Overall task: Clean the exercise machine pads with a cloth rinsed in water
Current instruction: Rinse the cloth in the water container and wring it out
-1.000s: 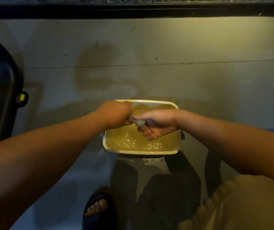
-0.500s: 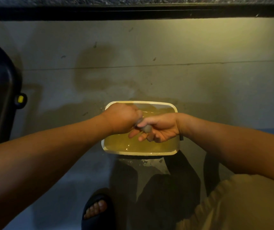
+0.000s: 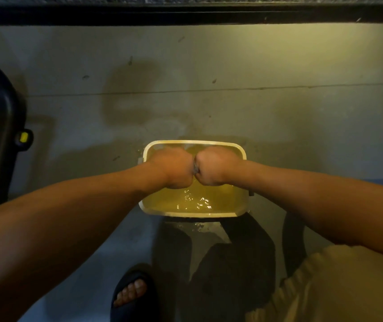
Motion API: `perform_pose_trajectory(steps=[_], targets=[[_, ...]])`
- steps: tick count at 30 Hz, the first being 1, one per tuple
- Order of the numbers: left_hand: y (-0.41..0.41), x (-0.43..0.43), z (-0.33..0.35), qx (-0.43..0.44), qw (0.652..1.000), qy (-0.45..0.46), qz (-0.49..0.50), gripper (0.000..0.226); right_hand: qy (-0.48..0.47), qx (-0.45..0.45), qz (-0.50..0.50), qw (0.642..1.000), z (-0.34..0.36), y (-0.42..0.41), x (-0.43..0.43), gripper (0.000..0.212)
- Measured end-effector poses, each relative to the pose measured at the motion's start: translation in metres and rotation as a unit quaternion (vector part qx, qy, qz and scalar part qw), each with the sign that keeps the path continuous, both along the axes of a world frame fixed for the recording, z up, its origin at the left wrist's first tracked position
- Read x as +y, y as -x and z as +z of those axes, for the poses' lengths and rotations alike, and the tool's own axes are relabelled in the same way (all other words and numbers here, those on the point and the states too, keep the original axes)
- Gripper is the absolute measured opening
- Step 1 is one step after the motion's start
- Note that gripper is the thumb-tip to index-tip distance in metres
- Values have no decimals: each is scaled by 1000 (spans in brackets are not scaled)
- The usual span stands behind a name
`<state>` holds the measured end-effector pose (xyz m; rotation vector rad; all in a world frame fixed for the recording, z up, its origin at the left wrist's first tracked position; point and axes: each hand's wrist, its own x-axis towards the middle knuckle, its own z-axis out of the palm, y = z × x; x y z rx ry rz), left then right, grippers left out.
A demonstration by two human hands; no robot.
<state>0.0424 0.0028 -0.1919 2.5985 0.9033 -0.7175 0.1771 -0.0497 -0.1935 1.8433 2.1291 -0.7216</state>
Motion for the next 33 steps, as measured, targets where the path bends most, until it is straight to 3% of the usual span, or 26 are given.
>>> perform_pose_trajectory(steps=[2, 4, 9, 12, 16, 19, 21, 22, 24, 25, 26, 30, 33], targets=[[-1, -2, -2, -45, 990, 103, 82, 16, -62, -37, 35, 997, 0, -4, -1, 22], [0, 0, 0, -97, 959, 205, 171, 14, -101, -50, 59, 992, 5, -8, -1, 23], [1, -7, 10, -141, 826, 403, 367, 15, -189, -60, 107, 974, 3, -17, 6, 36], [1, -10, 12, -147, 757, 496, 399, 10, -243, -27, 122, 962, 3, -22, 7, 28], [-1, -12, 12, -136, 708, 567, 398, 46, -261, -42, 130, 956, 4, -22, 9, 32], [0, -12, 14, -127, 675, 616, 385, 47, -298, -33, 115, 947, 0, -24, 11, 28], [1, -10, 15, -111, 696, 603, 374, 44, -301, -45, 129, 944, -4, -26, 11, 22], [1, -8, 15, -102, 740, 562, 356, 39, -277, -48, 141, 949, -9, -27, 8, 17], [-2, -6, 13, -68, 860, 420, 282, 26, -175, -63, 128, 974, -12, -24, 2, 10], [-3, -5, 12, -49, 898, 354, 255, 23, -150, -70, 100, 981, -16, -22, -2, 12], [-4, -6, 7, -39, 906, 333, 257, 22, -147, -58, 81, 984, -19, -20, -7, 13], [-2, -14, 18, -61, 836, 428, 339, 16, -184, -22, 17, 983, -1, -16, -20, 17], [-2, -21, 42, -86, 853, 402, 321, 13, -159, 22, -27, 987, 21, -18, -26, 13]])
